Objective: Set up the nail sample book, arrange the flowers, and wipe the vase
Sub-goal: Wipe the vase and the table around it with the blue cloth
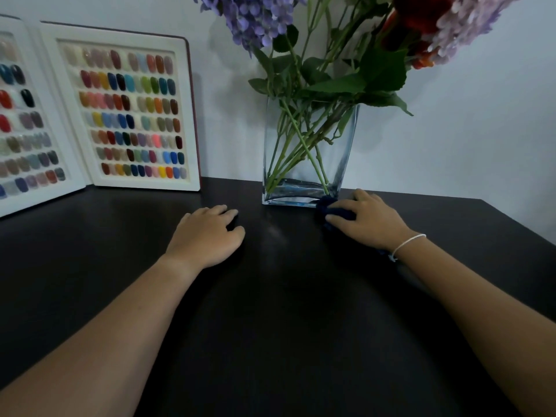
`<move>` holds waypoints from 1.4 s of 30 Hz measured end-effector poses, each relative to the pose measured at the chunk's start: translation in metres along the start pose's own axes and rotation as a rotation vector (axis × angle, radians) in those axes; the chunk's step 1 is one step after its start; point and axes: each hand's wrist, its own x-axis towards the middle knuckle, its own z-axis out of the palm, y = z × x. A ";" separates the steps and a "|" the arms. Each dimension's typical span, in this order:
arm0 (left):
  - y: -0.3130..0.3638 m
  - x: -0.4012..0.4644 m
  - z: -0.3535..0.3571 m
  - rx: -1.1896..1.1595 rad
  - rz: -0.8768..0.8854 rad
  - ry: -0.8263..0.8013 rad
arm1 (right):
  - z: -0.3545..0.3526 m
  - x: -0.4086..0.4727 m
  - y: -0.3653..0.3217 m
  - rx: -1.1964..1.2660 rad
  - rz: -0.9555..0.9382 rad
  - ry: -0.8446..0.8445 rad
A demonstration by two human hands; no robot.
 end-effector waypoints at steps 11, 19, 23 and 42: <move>0.000 0.003 0.002 0.000 0.006 -0.002 | 0.024 0.019 -0.091 0.003 -0.269 0.028; -0.004 0.004 0.002 -0.008 0.009 0.005 | 0.025 0.025 -0.091 -0.020 -0.176 0.047; -0.004 0.006 0.002 -0.027 0.003 -0.012 | 0.011 0.016 -0.050 -0.050 -0.034 0.038; 0.040 -0.074 -0.021 -0.741 0.074 0.322 | -0.037 -0.100 -0.007 0.708 0.013 0.365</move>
